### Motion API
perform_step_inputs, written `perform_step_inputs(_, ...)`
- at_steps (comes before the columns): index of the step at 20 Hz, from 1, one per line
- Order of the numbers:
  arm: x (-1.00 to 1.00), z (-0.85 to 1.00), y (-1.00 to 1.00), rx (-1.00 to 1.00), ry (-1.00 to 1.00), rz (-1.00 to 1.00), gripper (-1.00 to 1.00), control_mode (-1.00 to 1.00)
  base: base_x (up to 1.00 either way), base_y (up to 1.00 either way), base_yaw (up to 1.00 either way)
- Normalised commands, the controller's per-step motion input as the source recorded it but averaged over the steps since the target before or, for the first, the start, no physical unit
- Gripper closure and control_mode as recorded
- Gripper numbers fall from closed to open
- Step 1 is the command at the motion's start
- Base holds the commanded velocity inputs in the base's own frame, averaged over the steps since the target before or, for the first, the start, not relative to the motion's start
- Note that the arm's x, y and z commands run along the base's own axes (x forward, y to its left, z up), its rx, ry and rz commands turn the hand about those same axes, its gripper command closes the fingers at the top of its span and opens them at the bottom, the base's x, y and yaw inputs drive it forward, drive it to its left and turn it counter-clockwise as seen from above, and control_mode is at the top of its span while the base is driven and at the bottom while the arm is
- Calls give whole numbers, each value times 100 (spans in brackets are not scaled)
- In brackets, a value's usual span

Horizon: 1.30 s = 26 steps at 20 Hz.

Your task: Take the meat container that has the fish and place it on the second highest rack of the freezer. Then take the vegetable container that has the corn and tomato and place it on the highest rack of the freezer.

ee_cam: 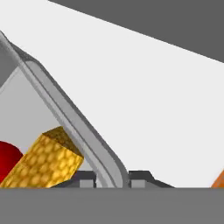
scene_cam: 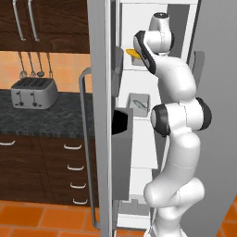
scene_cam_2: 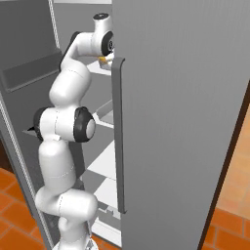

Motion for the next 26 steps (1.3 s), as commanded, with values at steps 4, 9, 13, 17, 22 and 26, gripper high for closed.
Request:
perform_step_inputs(4, -3, 0, 1, 0, -19, -6, -100, -100, 0, 0, 0)
perform_step_inputs(9, -10, 24, 5, 0, -26, 0, -100, -100, 0, 0, 0)
perform_step_inputs(13, -90, 0, 1, 0, -26, 0, -100, -100, 0, 0, 0)
perform_step_inputs(17, -93, 4, 6, 0, -9, 0, -100, -100, 0, 0, 0)
perform_step_inputs(22, -100, 1, 3, 0, 0, 9, -100, -100, 0, 0, 0)
perform_step_inputs(26, -100, -3, 17, -3, 0, 10, -100, -100, 0, 0, 0)
